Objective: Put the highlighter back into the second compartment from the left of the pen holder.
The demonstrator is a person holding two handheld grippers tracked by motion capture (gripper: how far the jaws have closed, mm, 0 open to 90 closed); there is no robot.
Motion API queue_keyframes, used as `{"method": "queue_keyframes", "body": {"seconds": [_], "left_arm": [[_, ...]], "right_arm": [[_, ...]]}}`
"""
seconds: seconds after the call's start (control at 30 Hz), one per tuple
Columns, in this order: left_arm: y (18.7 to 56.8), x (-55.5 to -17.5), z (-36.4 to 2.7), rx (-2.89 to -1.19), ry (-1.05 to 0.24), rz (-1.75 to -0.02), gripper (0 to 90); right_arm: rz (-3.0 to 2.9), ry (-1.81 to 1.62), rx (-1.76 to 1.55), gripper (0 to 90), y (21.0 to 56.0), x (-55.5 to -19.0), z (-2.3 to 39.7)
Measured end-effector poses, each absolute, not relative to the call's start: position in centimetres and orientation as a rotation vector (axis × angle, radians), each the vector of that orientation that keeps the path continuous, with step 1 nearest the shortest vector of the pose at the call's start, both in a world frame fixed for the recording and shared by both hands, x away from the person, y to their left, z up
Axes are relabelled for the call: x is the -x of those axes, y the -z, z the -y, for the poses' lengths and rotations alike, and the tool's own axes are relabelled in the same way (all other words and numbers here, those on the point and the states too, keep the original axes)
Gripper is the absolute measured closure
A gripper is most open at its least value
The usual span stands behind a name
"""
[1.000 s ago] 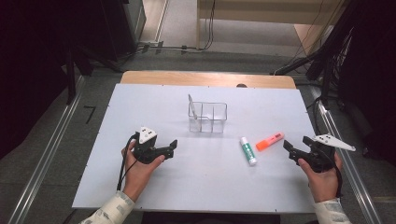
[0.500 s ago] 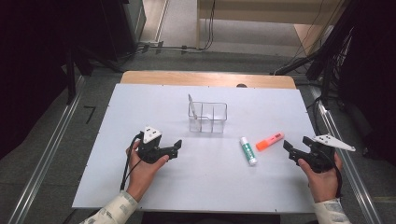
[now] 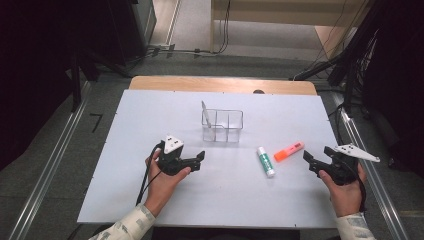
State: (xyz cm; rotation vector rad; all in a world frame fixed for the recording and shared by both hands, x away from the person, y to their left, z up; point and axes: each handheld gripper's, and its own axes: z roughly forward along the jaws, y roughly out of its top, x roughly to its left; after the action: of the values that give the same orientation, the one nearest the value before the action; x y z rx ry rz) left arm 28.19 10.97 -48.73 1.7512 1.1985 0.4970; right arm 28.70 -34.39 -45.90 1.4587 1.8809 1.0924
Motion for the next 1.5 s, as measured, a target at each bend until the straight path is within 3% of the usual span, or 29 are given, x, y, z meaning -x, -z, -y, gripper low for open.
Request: {"method": "queue_keyframes", "body": {"seconds": [1.5], "left_arm": [[49.5, -30.4, 1.3, -1.881, -0.410, -0.948, 16.9]], "right_arm": [[-1.874, -1.082, -1.486, 18.8, 46.1, -28.7, 34.8]]}}
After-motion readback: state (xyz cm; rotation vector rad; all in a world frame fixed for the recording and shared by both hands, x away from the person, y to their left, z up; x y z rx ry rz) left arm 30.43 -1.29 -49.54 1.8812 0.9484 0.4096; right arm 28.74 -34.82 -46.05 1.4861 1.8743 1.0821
